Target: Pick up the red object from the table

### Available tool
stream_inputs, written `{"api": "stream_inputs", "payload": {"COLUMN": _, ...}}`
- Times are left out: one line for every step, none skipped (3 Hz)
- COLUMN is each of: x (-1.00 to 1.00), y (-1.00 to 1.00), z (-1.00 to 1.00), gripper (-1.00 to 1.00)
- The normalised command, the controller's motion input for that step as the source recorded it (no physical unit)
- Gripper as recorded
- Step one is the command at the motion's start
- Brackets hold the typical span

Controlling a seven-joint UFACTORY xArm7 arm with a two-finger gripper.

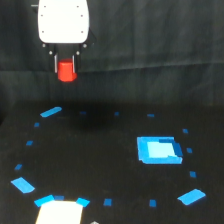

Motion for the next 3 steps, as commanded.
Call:
{"api": "stream_inputs", "payload": {"x": -0.13, "y": -0.14, "z": 0.48, "gripper": -1.00}}
{"api": "stream_inputs", "payload": {"x": -0.13, "y": 0.15, "z": 0.30, "gripper": -1.00}}
{"api": "stream_inputs", "payload": {"x": -0.42, "y": 0.19, "z": 0.03, "gripper": -1.00}}
